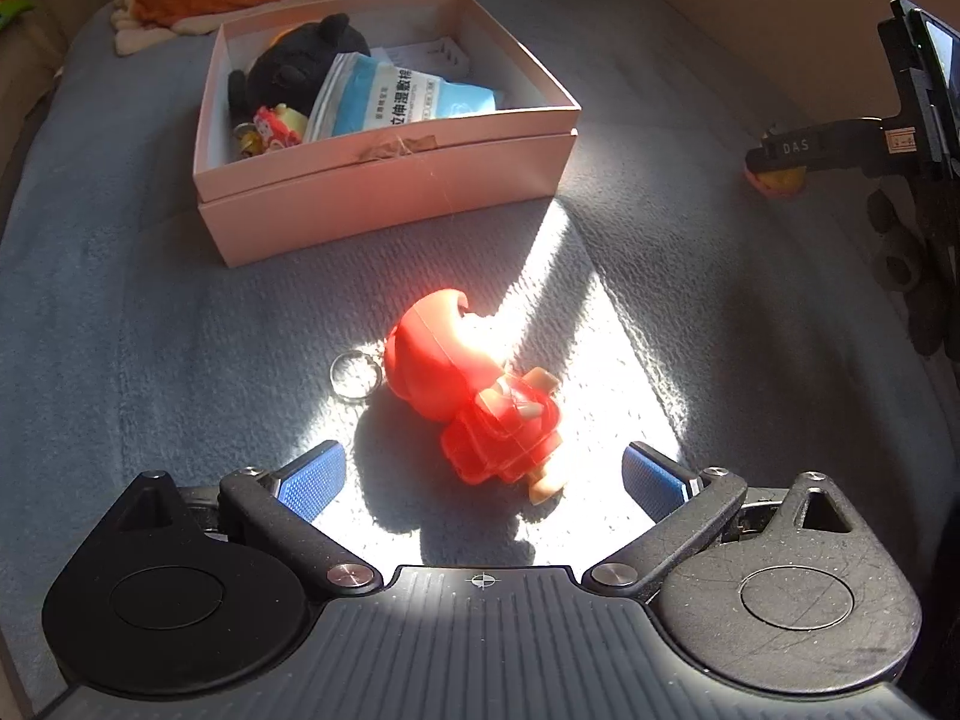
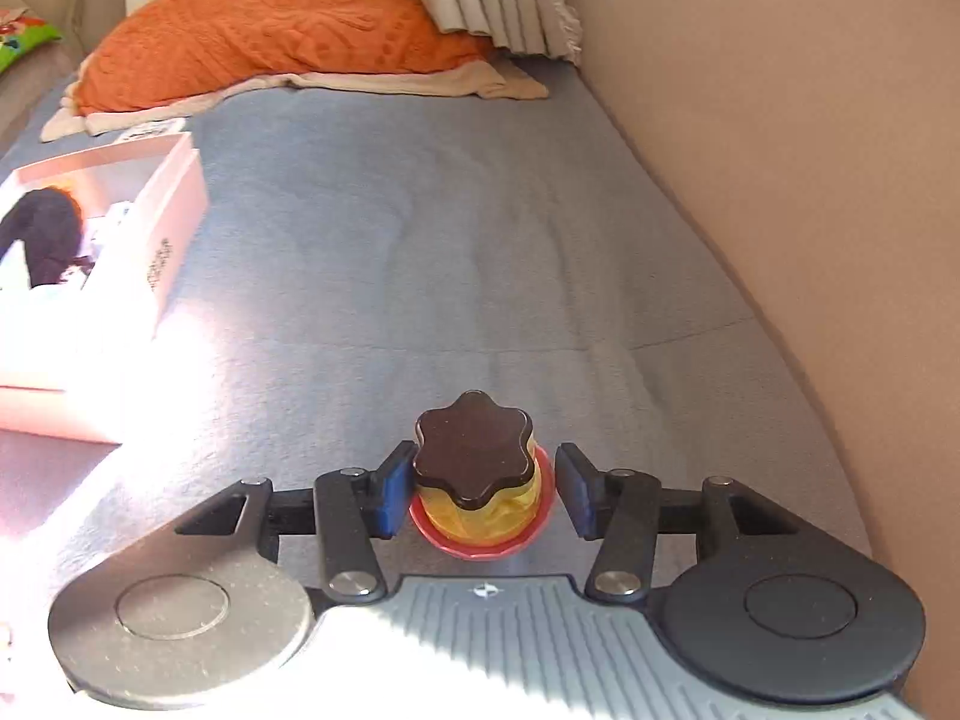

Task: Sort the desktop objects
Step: 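Grasp the red doll keychain with the left tool while the right tool approaches the pudding toy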

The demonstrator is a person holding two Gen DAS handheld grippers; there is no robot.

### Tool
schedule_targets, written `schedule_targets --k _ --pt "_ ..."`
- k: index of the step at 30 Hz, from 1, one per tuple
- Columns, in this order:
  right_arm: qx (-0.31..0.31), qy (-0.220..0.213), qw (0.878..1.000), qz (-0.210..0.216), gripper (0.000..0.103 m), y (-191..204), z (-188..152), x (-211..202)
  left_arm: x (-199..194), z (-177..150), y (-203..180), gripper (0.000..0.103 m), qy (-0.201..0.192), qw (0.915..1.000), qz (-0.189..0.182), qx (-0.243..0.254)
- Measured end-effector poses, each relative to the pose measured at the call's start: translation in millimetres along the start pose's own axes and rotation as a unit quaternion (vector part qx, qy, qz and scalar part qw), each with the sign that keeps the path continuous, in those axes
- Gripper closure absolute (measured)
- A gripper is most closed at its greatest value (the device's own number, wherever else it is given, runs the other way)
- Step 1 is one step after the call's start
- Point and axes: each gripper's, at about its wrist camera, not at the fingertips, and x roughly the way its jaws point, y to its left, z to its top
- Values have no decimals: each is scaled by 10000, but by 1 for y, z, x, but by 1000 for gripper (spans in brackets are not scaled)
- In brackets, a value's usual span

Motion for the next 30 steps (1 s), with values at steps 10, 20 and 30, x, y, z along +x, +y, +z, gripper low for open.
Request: schedule_targets --k 10,20,30 --pt "-563 175 9937 957 53 56 -23 -64 28 11 -15 2 76 9952 857 459" --pt "-1311 756 9707 1868 53 146 -97 -105 1 7 65 2 -153 9817 1896 -40" --pt "-1645 785 9728 1428 32 180 -136 -124 -12 -6 82 2 -345 9836 1657 -626"
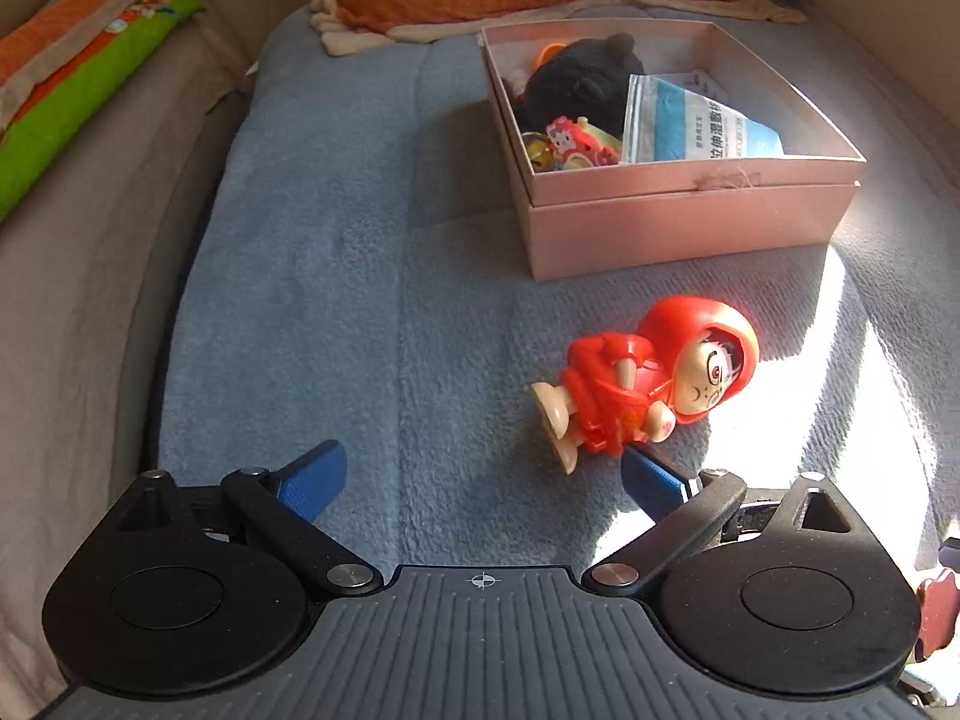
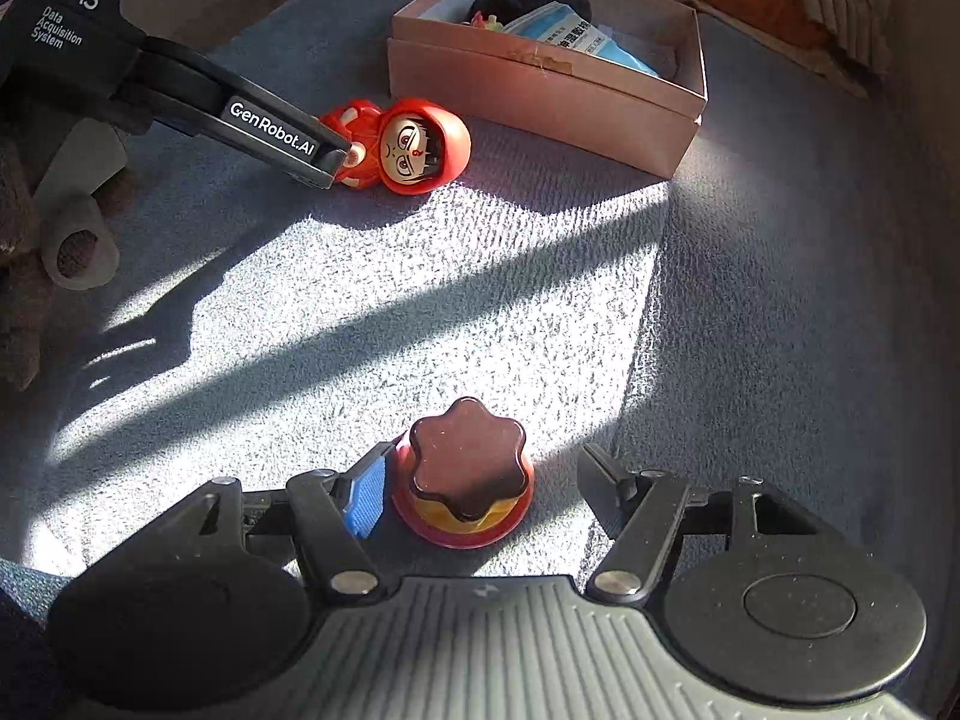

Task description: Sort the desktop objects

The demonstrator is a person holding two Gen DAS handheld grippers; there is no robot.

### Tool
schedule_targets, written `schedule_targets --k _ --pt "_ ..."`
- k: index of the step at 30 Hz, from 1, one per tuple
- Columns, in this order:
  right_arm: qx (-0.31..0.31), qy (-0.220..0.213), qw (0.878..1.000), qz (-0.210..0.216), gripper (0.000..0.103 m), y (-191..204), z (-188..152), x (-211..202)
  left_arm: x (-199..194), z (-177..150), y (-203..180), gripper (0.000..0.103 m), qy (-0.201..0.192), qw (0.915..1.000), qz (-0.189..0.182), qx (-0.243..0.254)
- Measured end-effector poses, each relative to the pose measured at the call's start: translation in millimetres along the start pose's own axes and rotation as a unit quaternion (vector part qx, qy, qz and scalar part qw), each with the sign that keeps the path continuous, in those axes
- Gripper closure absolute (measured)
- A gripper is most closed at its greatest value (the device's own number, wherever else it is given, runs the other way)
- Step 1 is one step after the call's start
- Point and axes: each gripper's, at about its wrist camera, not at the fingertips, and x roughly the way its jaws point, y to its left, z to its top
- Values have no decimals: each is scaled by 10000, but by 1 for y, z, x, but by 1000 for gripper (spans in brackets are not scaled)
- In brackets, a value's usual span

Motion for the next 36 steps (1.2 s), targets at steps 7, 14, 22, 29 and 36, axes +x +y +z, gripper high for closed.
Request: schedule_targets --k 7,14,22,29,36 --pt "131 182 9996 -165 23 -12 -31 -12 -19 -10 -13 2 -246 9854 -1596 -543" --pt "-419 -14 9989 -206 19 -2 -42 -26 2 9 -35 2 -321 9962 -688 -427" --pt "-103 60 9998 -135 18 -18 -40 -18 18 20 -47 2 -464 9966 -668 -152" --pt "-85 -119 9999 20 18 -26 -33 -18 14 23 -52 5 -400 9977 -527 118" --pt "-234 -263 9991 220 18 -21 -16 -4 -24 -7 -30 5 -86 9959 -896 58"
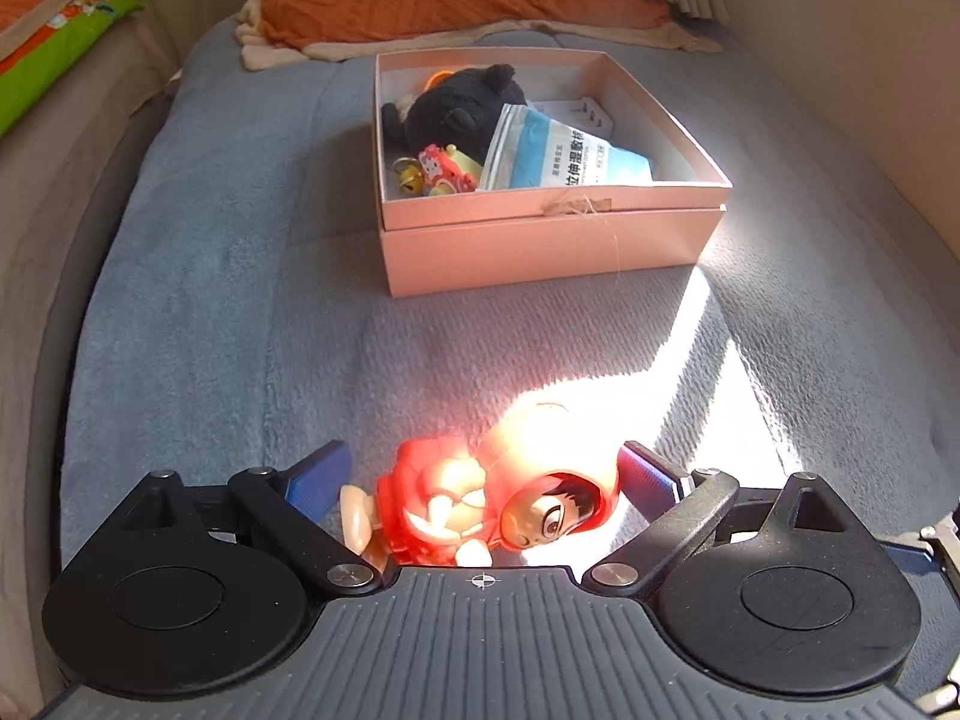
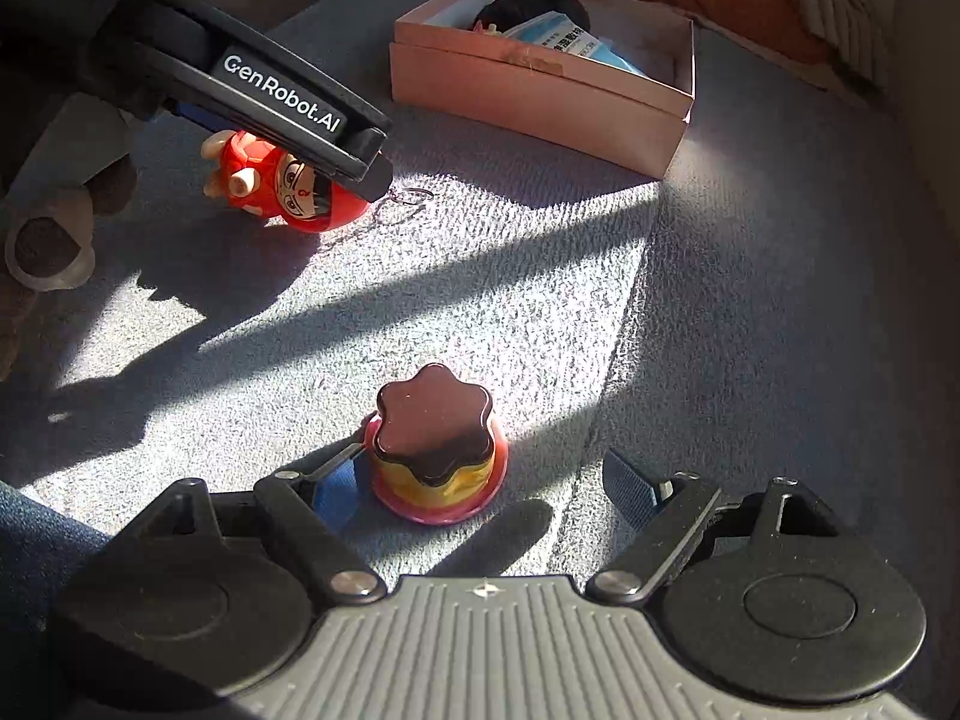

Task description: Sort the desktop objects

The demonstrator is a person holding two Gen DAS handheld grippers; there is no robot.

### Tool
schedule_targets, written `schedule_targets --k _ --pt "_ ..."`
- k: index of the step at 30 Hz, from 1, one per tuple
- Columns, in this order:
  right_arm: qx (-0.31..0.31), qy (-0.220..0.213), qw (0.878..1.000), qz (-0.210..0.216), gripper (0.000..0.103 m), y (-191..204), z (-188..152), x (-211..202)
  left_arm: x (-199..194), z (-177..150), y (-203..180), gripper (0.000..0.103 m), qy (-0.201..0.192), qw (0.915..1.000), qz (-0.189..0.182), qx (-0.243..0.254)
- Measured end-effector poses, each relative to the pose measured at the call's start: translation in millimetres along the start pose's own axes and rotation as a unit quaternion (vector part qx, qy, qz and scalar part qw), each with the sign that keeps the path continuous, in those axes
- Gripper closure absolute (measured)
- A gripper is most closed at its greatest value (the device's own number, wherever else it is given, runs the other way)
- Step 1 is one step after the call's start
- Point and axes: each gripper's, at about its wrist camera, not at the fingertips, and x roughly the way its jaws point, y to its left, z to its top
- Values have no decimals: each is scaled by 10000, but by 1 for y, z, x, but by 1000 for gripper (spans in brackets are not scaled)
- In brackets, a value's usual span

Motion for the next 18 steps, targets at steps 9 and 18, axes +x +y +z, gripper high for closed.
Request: schedule_targets --k 9,18 --pt "-61 209 9994 286 47 10 9 6 -14 -41 2 5 573 9980 -203 169" --pt "-111 166 9997 105 47 12 1 -7 -35 -59 -5 5 204 9991 -50 372"
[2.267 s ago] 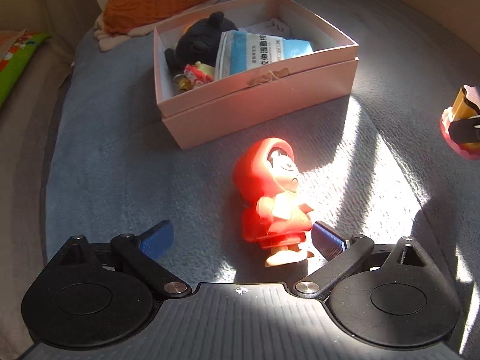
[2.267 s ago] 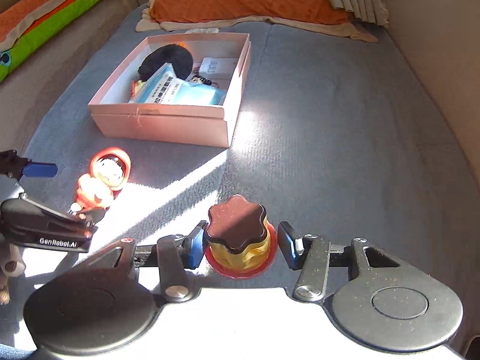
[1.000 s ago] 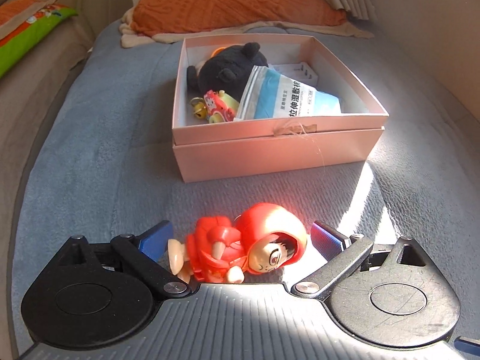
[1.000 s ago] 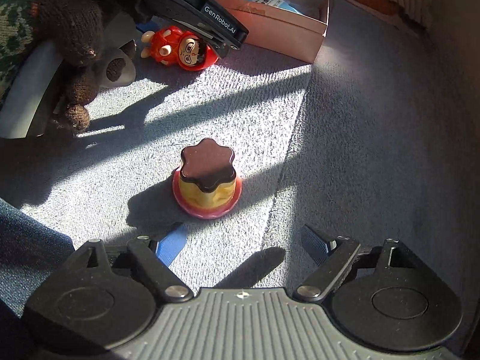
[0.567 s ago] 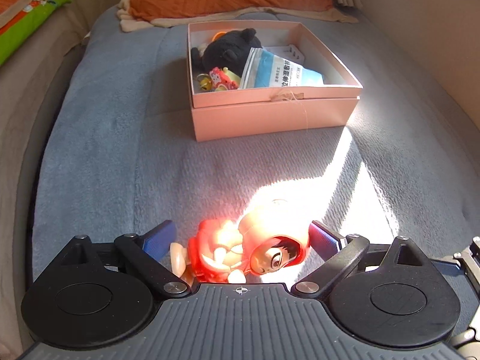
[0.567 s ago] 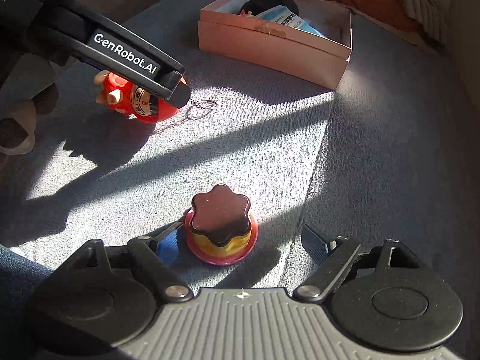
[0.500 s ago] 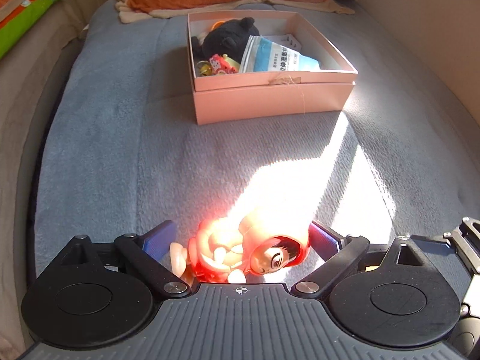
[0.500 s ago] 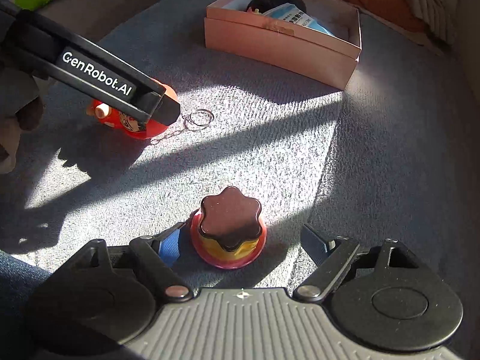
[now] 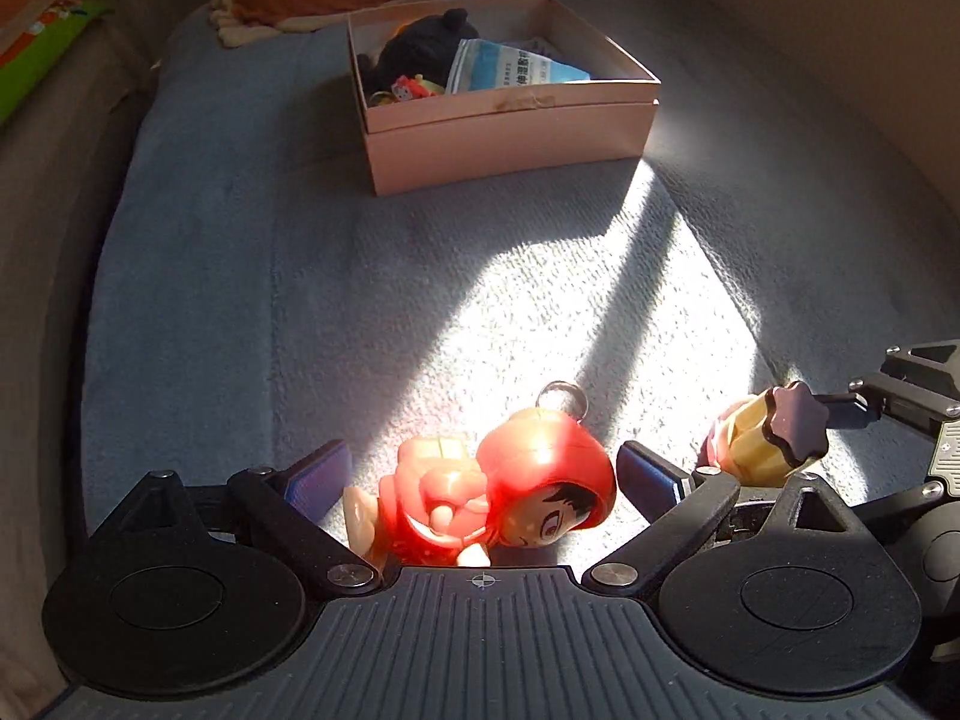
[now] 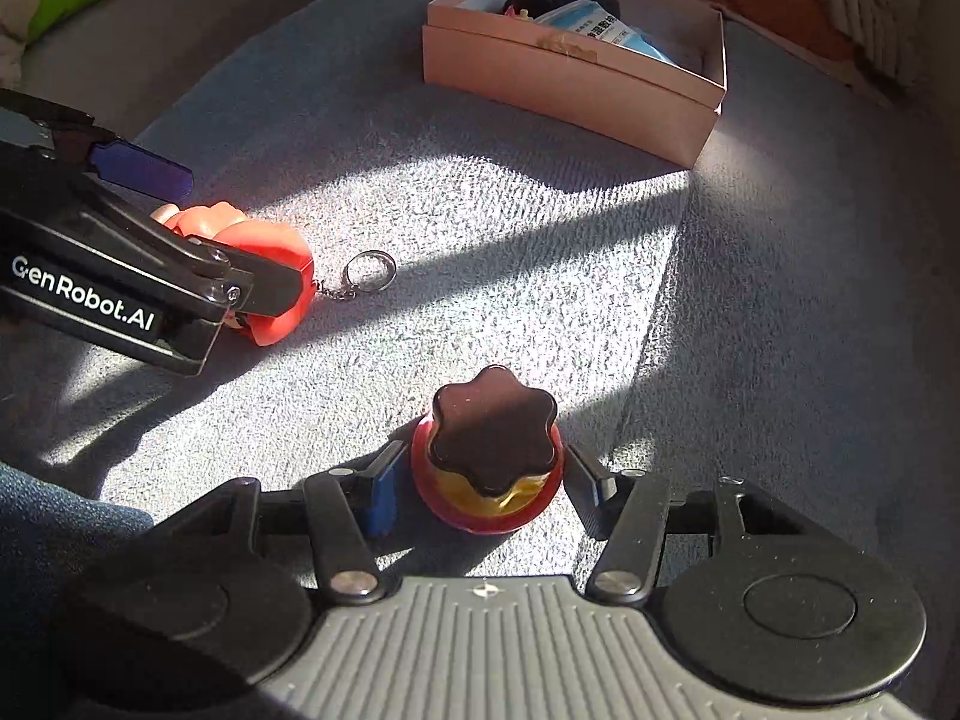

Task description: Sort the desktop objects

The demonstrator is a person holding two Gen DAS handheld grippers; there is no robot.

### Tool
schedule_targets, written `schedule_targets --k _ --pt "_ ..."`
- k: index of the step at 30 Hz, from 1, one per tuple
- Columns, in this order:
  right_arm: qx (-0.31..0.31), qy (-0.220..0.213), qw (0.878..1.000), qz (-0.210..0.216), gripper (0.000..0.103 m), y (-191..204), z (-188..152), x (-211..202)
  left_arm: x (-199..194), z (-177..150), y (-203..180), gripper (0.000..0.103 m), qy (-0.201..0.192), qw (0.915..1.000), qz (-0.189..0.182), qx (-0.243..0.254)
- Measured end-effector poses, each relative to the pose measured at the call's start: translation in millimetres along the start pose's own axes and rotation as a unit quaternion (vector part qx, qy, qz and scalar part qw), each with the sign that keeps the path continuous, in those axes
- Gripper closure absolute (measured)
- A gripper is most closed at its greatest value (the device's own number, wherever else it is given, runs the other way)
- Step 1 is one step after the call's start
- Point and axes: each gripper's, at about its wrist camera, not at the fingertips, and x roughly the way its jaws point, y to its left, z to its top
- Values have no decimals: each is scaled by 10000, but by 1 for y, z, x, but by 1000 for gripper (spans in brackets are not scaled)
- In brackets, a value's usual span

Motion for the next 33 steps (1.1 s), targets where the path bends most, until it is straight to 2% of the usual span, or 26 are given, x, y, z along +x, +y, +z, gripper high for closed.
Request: schedule_targets --k 1,4,7,10,12,15,21,24,26,33 --pt "-28 -11 10000 -7 45 1 -1 -2 -4 -3 4 4 -9 9999 -17 -122" --pt "-108 -83 9999 12 27 6 -6 -10 -17 -13 19 4 -59 9984 -19 -567" --pt "-107 -58 9999 48 24 10 -11 -16 -21 -24 27 4 14 9964 5 -844" --pt "-47 183 9998 91 21 13 -17 -11 -15 -29 28 4 134 9953 -66 -962" --pt "-31 341 9994 74 20 15 -22 -6 -9 -26 23 3 77 9962 -48 -867" --pt "-32 345 9994 37 17 17 -26 -4 1 -17 13 3 7 9979 33 -642" --pt "241 436 9988 26 4 10 -27 3 9 -1 -4 3 -185 9986 -285 -410" --pt "438 521 9976 94 0 5 -28 9 15 0 -14 3 -179 9996 -173 -126" --pt "555 563 9967 161 0 2 -29 12 18 -1 -16 3 -129 9998 -117 -23" --pt "721 612 9953 209 0 0 -28 16 21 -6 -8 3 -10 9998 -141 -158"
